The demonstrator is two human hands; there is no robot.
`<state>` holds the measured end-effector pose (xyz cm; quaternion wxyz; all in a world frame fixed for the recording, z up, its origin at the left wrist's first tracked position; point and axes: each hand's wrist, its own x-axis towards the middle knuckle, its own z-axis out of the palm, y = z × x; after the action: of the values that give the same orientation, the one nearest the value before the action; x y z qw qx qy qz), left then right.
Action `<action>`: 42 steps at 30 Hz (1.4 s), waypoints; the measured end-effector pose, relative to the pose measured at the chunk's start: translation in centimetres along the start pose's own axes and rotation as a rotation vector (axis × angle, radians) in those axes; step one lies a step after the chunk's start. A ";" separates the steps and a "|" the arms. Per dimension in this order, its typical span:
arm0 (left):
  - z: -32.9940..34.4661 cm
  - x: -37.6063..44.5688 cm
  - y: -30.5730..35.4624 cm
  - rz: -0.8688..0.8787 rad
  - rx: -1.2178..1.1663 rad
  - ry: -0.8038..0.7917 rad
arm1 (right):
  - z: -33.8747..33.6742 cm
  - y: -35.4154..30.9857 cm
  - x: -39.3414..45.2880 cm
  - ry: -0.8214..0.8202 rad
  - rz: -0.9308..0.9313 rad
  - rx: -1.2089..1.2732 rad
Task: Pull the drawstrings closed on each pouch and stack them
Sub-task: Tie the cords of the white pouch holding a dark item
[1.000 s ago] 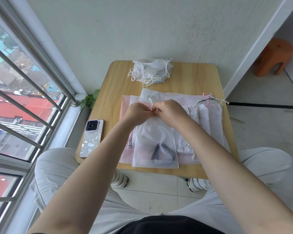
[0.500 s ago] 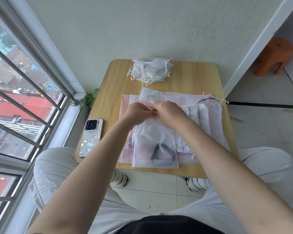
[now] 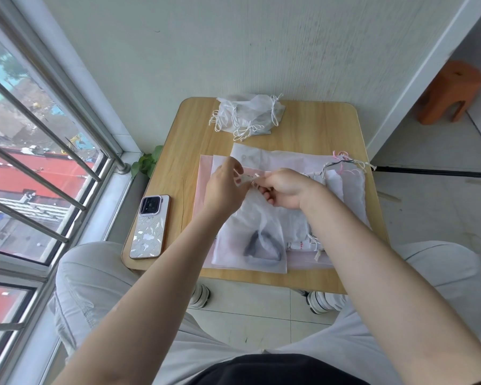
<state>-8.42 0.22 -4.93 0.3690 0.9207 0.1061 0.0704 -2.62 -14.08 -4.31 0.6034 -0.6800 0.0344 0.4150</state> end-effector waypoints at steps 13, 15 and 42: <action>0.0 0.4 0.3 -0.035 0.017 -0.022 | -0.6 0.8 0.1 -0.007 -0.002 0.199; -0.3 0.6 0.4 -0.071 0.012 -0.054 | -0.9 0.9 0.0 0.019 -0.028 0.179; -1.8 6.0 1.3 0.074 0.238 -0.553 | -2.6 -1.9 1.3 0.414 -0.419 -0.497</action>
<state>-2.83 1.96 -2.48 0.2706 0.9449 -0.0245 -0.1826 0.63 -15.21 -3.72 0.4722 -0.8673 -0.0860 0.1320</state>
